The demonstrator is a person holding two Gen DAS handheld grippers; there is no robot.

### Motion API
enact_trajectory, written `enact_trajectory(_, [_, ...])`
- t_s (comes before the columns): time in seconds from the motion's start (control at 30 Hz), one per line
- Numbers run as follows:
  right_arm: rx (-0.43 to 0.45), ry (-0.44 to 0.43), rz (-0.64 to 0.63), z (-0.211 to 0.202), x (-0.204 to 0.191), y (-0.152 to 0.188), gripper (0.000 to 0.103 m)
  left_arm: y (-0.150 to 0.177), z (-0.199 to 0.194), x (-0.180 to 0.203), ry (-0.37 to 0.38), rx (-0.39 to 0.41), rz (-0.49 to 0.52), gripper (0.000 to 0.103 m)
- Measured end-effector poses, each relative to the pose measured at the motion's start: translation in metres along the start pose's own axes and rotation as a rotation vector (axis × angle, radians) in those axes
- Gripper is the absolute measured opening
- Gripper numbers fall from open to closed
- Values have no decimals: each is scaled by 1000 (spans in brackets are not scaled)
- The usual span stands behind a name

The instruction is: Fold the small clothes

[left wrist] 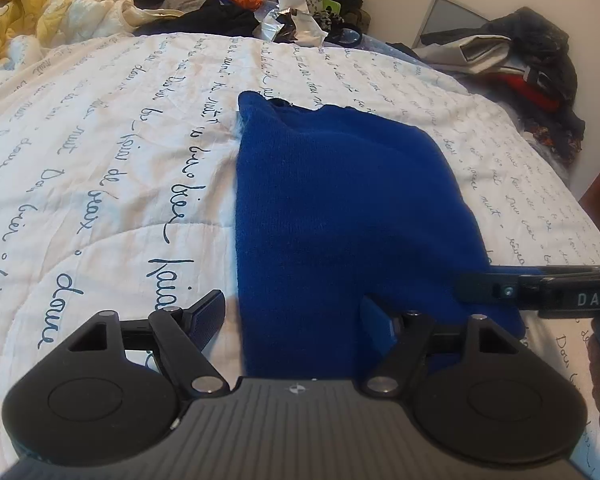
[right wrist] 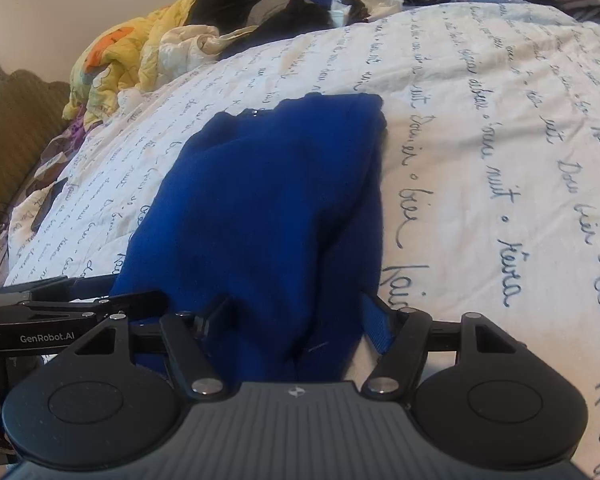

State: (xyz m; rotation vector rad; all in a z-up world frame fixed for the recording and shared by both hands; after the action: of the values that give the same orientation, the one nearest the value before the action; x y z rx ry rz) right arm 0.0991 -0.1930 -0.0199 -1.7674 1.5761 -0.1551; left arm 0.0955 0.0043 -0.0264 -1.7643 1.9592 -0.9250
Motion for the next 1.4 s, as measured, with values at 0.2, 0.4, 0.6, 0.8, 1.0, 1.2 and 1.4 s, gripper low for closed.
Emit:
enact_trajectory(0.2, [14, -17, 6, -3, 0, 10, 62, -1, 1, 6, -6, 17, 17, 43])
enact_trajectory(0.4, [21, -120, -12, -25, -16, 7, 16, -11, -45, 11, 38, 77, 21, 10])
enact_trajectory(0.6, [-24, -140, -64, -50, -19, 37, 37, 23, -51, 0, 82, 25, 107, 59])
enact_trajectory(0.8, [41, -174, 199, -24, 32, -13, 63, -38, -13, -34, 67, 87, -81, 90])
enact_trajectory(1.0, [28, -129, 276, 43, 45, -78, 61, -95, 72, -39, 40, -6, -118, 71])
enact_trajectory(1.2, [143, -164, -51, 8, -19, -64, 18, -81, 1, 14, 11, 245, 216, 11])
enact_trajectory(1.4, [87, -171, 9, 11, -5, -52, 18, -66, 19, 26, 1, 185, 261, 12])
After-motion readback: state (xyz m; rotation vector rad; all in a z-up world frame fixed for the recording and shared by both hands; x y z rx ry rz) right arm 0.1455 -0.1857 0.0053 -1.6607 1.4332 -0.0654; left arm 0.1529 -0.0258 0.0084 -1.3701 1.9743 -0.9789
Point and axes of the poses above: each gripper's, at about its wrist camera, not at the fingertips, and z roughly the way its jaws point, x to its right, y to its underside, the point moved 7 cm from there along z, roughly the way its jaws point, and after that the axes turned 3 degrees about z, right-handed, at the moved point
